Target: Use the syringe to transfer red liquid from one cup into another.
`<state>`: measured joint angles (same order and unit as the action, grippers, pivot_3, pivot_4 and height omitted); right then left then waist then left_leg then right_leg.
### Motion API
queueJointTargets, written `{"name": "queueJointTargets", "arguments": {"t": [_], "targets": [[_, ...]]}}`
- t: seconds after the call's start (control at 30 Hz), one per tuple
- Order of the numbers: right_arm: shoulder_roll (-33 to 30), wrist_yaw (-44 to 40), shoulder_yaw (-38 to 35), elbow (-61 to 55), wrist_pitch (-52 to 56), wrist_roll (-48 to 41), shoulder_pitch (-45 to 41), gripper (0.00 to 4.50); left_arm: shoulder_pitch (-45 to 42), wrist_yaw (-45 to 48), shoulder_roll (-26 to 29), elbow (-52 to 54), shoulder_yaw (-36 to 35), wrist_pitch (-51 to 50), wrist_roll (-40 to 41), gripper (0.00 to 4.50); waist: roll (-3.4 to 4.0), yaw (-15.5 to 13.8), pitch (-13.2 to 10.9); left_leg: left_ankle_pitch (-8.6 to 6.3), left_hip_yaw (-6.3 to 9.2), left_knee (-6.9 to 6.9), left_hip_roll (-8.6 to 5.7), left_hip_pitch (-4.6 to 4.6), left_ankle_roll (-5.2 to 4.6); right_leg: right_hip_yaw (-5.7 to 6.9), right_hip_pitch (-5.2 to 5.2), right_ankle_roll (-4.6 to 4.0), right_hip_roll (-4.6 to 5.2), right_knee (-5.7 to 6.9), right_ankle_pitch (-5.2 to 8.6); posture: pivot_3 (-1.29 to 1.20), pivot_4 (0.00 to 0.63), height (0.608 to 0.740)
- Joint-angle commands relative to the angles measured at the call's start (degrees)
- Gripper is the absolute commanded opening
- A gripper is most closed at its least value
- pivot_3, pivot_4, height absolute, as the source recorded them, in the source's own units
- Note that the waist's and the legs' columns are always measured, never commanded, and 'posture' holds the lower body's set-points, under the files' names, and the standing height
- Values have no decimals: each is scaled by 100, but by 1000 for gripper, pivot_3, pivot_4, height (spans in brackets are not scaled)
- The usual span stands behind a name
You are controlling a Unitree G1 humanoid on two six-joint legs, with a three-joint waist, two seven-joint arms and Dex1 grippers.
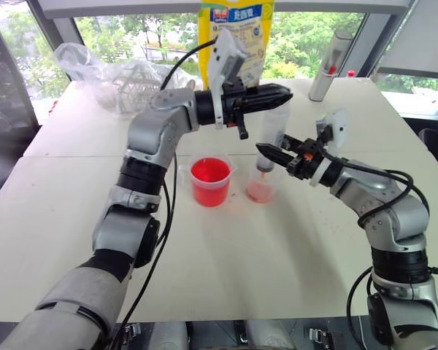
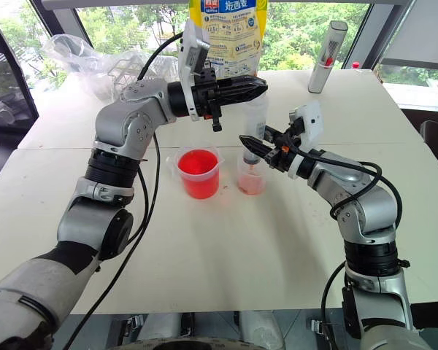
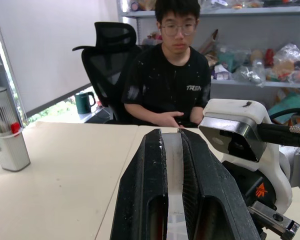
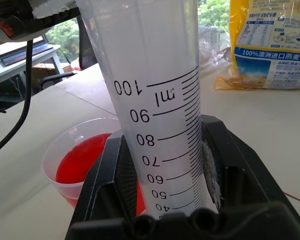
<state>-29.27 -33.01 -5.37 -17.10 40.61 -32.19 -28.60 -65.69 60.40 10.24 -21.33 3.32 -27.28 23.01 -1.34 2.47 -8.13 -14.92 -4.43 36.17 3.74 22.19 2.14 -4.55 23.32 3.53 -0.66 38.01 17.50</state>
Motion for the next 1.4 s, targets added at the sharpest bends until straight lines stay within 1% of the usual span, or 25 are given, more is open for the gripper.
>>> {"name": "queueJointTargets", "arguments": {"t": [0.03, 0.17, 0.27, 0.3, 0.33, 0.37, 0.57, 0.7, 0.8, 0.9, 1.03, 1.07, 1.17, 1.27, 1.4], "targets": [[9, 139, -490, -505, -271, -243, -365, 1414, 125, 92, 20, 97, 222, -136, -54, 86, 0, 0, 0, 0, 0, 0, 0, 0, 0, 0, 0, 0, 0, 0, 0, 0, 150, 740], [17, 162, -467, -524, -260, -262, -321, 1414, 111, 40, 64, 152, 136, -197, 10, 1686, 0, -4, 0, 0, 0, 0, 0, 1, 0, 0, -1, 0, 0, 0, 0, 0, 150, 740], [28, 172, -464, -547, -231, -289, -305, 1414, 70, -43, 92, 139, 35, -191, 24, 3241, 0, 0, 0, 0, 1, 1, 0, 0, 0, -1, -1, 0, 0, 0, 0, 0, 150, 740], [32, 171, -465, -555, -223, -294, -300, 1414, 49, -80, 98, 126, -3, -181, 28, 3635, 2, 2, 0, 0, 1, 0, 0, 0, 0, -1, -1, 0, 0, 0, 0, 0, 150, 740], [32, 173, -465, -561, -218, -301, -297, 1414, 36, -106, 103, 118, -25, -178, 32, 4200, 2, 8, 0, 0, 1, 0, 0, -2, 0, -1, 0, 0, 0, 1, 0, 0, 150, 740], [39, 185, -456, -578, -202, -317, -297, 1414, -18, -155, 133, 79, -113, -168, 63, 4484, 2, 7, 0, 0, 3, 0, 0, -1, 0, 0, 1, 0, 0, 1, 0, 0, 150, 740], [106, 285, -405, -676, -140, -410, -240, 1414, -281, -422, 410, 111, -590, -209, 305, 4484, 2, -3, 0, 0, 2, 1, 1, 2, 0, 0, 1, 0, -1, 0, 0, 0, 150, 740], [133, 335, -374, -714, -122, -431, -183, 1414, -163, -450, 727, 414, -689, -353, 407, 4484, 4, 19, 1, 0, 2, -2, 3, -3, 0, -1, 0, 0, -1, 0, 0, 0, 150, 740], [131, 348, -358, -695, -112, -405, -113, 1414, 292, -277, 1171, 951, -681, -584, 488, 4484, 5, 14, 1, 0, 3, -5, 7, -7, 0, -3, 0, 0, -2, 3, 0, 0, 150, 740], [1, 285, -371, -591, -121, -337, -107, 1414, 857, -125, 1646, 1498, -693, -906, 632, 4484, 8, 11, 3, 0, 2, -6, 9, -10, 1, -4, -1, 0, -1, 3, 0, 0, 150, 740], [-266, 367, -584, -240, 255, -454, -652, 1414, 1517, -93, 2066, 2212, -787, -1195, 860, 4484, 8, 5, 3, 1, 1, 1, 10, -8, 2, -3, -1, -1, 9, 8, 0, 0, 150, 740], [-347, 435, -625, -100, 384, -435, -819, 1414, 1653, -107, 2137, 2373, -797, -1260, 904, 4484, 8, 3, 3, 1, 1, 3, 10, -7, 2, -3, -1, -1, 14, 9, 0, 0, 150, 740], [-835, 601, -720, 400, 1339, -495, -1436, 1414, 2217, -46, 2428, 2900, -782, -1328, 986, 4484, 8, -5, 3, 1, -4, 1, 7, -7, 2, -3, -2, -1, 29, 7, 0, 0, 150, 740], [-1207, 775, -850, 877, 2368, -648, -2007, 1414, 2605, -105, 2560, 3208, -846, -1443, 1156, 4484, 7, -19, 4, 1, -1, -4, 6, -7, 2, -2, -6, -1, 32, -2, 1, 0, 150, 740], [-1751, 916, -746, 1678, 3762, -498, -2825, 1414, 3122, -119, 2754, 3637, -951, -1520, 1361, 4484, 9, -4, 3, 1, -2, -4, 7, -3, 1, -7, 1, -2, 35, -2, 1, 0, 150, 740]]}}
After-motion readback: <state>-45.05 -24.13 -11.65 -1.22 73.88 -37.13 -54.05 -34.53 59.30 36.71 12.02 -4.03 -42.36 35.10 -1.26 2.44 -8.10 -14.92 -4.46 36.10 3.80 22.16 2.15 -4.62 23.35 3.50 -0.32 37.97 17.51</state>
